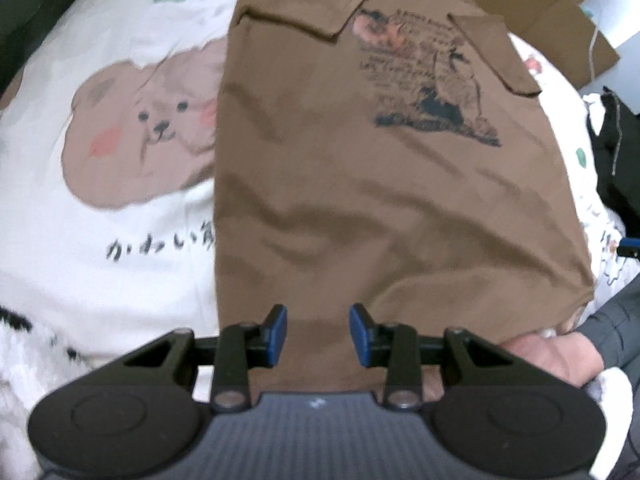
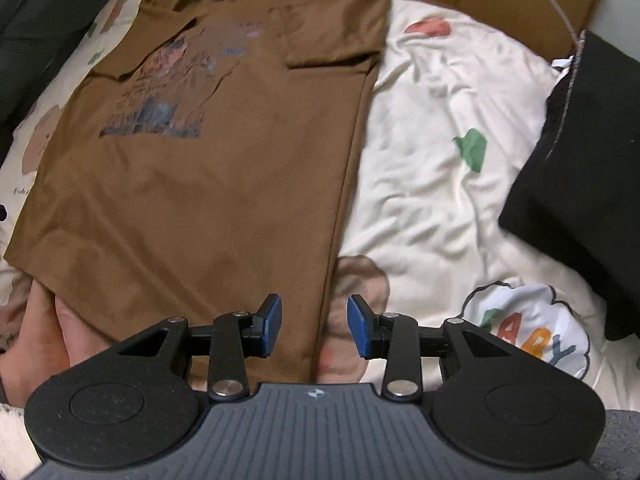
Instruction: Fold clothes
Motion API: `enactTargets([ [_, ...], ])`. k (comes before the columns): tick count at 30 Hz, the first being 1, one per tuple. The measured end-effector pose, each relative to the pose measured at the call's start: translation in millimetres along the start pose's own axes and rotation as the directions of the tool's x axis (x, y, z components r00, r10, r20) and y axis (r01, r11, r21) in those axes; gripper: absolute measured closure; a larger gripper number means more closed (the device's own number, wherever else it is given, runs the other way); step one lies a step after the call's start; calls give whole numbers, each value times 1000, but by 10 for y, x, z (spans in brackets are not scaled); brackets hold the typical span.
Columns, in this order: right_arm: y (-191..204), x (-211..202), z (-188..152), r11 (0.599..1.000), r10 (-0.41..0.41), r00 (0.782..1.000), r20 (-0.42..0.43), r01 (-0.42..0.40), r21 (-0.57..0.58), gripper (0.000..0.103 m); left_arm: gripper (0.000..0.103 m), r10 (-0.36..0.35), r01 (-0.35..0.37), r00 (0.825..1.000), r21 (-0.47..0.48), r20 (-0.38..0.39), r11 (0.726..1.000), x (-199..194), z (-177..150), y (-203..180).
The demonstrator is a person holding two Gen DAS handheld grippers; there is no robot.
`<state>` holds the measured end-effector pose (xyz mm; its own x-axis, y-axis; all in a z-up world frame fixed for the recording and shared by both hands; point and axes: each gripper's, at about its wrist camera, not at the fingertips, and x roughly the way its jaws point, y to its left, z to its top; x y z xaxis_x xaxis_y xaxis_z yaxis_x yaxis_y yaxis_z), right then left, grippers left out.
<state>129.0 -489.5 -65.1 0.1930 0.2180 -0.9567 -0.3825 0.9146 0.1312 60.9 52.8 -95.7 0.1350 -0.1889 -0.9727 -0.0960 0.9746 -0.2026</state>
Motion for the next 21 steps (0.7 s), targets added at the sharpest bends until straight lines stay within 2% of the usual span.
enactTargets([
  [5, -43, 153, -15, 1000, -11, 998, -61, 12, 8, 62, 65, 46, -48, 996, -36, -73, 998, 133, -36, 155],
  [11, -56, 277, -15, 999, 25, 992, -120, -23, 22, 62, 63, 100, -109, 987, -67, -124, 992, 183, -74, 320],
  [14, -43, 391, -28, 999, 44, 988, -145, -41, 26, 62, 55, 108, -123, 983, -94, -151, 988, 237, -106, 425],
  [17, -94, 435, -38, 997, 52, 987, -155, -44, 57, 62, 56, 97, -115, 977, -86, -191, 990, 307, -145, 462],
  [21, -196, 492, -39, 993, 62, 982, -177, -42, 115, 62, 61, 72, -99, 968, -102, -242, 990, 391, -195, 531],
])
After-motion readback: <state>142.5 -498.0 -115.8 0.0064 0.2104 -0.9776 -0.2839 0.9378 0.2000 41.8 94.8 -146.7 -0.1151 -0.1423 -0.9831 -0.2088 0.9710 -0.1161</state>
